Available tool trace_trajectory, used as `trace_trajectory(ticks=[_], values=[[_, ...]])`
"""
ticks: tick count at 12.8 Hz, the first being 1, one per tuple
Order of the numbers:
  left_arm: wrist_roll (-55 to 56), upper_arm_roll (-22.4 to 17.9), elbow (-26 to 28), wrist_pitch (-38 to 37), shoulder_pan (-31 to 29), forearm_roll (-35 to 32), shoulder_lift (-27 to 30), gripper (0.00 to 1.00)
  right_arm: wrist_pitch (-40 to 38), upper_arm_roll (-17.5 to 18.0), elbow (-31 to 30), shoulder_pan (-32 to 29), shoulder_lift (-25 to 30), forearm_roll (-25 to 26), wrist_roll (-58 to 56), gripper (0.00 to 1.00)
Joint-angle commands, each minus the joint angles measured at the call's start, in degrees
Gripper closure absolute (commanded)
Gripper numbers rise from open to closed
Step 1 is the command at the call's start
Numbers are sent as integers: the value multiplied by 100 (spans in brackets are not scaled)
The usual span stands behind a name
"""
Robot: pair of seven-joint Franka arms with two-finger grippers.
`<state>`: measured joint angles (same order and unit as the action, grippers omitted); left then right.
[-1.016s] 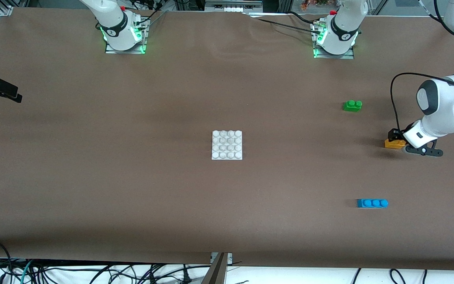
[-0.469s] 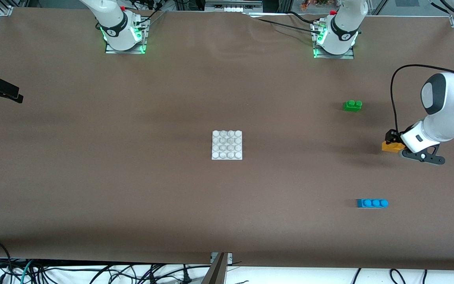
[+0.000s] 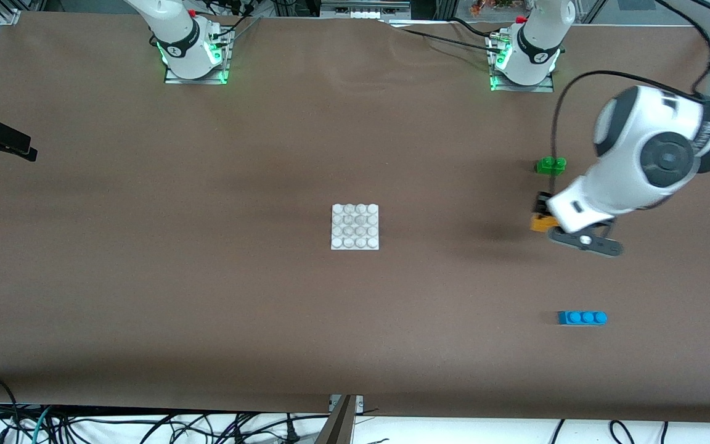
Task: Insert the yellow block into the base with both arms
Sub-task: 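Carry the yellow brick with the left gripper over the white plate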
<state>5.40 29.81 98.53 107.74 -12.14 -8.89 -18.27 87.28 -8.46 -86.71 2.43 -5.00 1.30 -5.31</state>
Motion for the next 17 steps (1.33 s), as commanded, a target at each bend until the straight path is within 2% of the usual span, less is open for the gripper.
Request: trace_trajectory(ticks=[1, 4, 6, 8, 10, 12, 16, 17], values=[[1003, -37, -833, -183, 859, 230, -719, 76, -62, 20, 32, -14, 16, 81, -58, 0], [2041, -72, -1712, -183, 1783, 256, -1537, 76, -62, 20, 32, -6, 16, 72, -49, 0], [2604, -81, -1837, -122, 2327, 239, -1819, 75, -45, 29, 32, 12, 16, 72, -49, 0], [2650, -90, -2249, 0, 2645, 213, -2328, 74, -44, 29, 32, 3, 8, 72, -49, 0], [2642, -142, -2400, 596, 2856, 195, -2584, 74, -44, 29, 32, 3, 8, 72, -49, 0], [2633, -474, -2391, 888, 3198, 169, -2743, 74, -44, 29, 31, 3, 8, 72, -49, 0], [2799, -1397, -2400, 1564, 4121, 186, -3059, 74, -44, 29, 32, 3, 8, 72, -49, 0], [2913, -1504, -2400, 1583, 4210, 204, -3051, 74, -36, 29, 32, 3, 8, 72, -49, 0]])
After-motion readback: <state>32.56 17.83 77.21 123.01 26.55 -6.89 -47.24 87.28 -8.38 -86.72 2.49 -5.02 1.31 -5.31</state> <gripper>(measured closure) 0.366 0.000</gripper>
